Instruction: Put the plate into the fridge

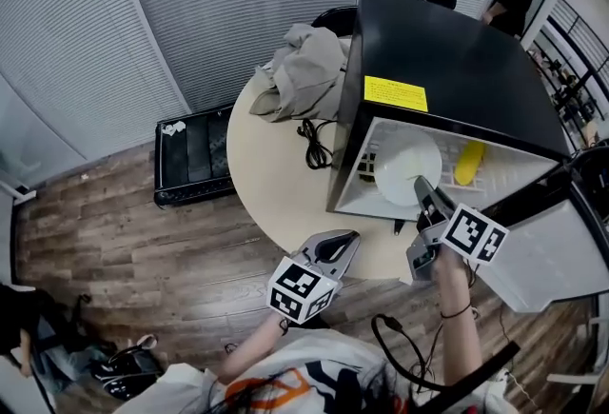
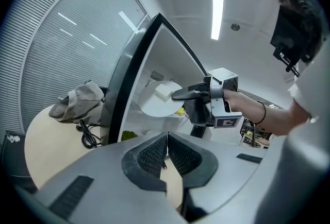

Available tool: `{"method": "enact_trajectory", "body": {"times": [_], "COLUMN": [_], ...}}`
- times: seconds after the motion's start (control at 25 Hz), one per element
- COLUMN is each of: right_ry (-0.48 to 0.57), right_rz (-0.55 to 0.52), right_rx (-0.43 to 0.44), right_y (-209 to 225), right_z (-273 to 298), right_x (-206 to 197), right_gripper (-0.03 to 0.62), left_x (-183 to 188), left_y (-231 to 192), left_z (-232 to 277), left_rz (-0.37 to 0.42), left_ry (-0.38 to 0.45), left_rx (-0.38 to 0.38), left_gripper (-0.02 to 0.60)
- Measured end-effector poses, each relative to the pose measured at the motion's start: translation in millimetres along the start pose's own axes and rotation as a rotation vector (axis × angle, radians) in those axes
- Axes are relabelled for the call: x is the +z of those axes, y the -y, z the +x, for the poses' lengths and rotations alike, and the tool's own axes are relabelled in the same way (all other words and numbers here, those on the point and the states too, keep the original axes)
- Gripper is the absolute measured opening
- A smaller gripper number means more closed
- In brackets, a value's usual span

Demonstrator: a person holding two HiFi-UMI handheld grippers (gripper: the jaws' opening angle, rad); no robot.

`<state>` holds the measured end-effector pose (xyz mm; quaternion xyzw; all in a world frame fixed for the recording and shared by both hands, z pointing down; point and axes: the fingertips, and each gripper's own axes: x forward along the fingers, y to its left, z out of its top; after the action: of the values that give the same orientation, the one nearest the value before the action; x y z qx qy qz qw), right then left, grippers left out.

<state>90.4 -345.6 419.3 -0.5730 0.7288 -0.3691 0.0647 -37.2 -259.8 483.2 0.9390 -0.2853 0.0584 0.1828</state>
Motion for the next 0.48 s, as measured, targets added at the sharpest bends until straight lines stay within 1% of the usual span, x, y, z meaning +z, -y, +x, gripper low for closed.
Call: {"method": "enact_trajectory", "body": {"times": [0.08, 0.24, 0.32, 0.4, 0.48], "right_ry": [0.000, 0.007, 0.013, 0.021, 0.026], "right_rz": [0.044, 0.198, 0.235, 0.216, 0.138], "right_rx": [0.007, 0.031, 0.037, 0.026, -0.010], "right_y": [-1.0, 1.8, 4.0, 5.7, 7.2], "right_z": [10.1, 26.7, 34.3, 40.7, 45.8], "right_x": [-1.6, -7.2, -10.0, -11.8, -12.0], "right_gripper": [0.034, 0.034, 0.034, 0.034, 0.034], "left_x": [0.8, 1.0, 1.4, 2.5, 4.1], "left_y": [-4.0, -10.6, -13.8, -16.6, -19.7], "left_z": [-2.7, -6.7, -8.3, -10.1, -12.2], "left_rz": [-0.005, -0.015, -0.019, -0.022, -0.027], "left_ry": [0.003, 0.007, 0.008, 0.011, 0.016], "left_rx": [0.003, 0.007, 0.011, 0.017, 0.025], "left_gripper": [0.014, 0.014, 0.014, 0.014, 0.014]}}
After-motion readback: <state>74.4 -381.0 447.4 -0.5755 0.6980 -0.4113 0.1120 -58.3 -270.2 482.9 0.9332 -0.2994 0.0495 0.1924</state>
